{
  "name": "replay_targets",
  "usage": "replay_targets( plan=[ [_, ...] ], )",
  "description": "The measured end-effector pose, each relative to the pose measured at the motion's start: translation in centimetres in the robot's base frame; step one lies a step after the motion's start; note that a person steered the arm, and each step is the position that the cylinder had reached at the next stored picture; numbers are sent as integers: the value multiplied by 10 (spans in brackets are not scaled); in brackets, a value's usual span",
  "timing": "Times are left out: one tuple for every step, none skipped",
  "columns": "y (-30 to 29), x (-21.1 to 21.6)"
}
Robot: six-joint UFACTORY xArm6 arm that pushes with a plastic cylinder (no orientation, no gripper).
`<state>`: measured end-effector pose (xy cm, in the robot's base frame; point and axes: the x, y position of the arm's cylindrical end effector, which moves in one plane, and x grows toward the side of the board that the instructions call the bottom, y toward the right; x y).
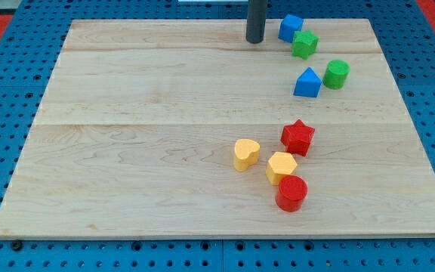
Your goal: Push the blue cube into the group of blocks
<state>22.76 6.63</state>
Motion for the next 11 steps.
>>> replay_targets(
  plan=[
    [2,-34],
    [29,-36],
    [79,-35],
    [85,-19],
    [86,2],
    [95,34],
    [98,68],
    [98,80],
    [100,88],
    [100,109],
    [100,109]
  ],
)
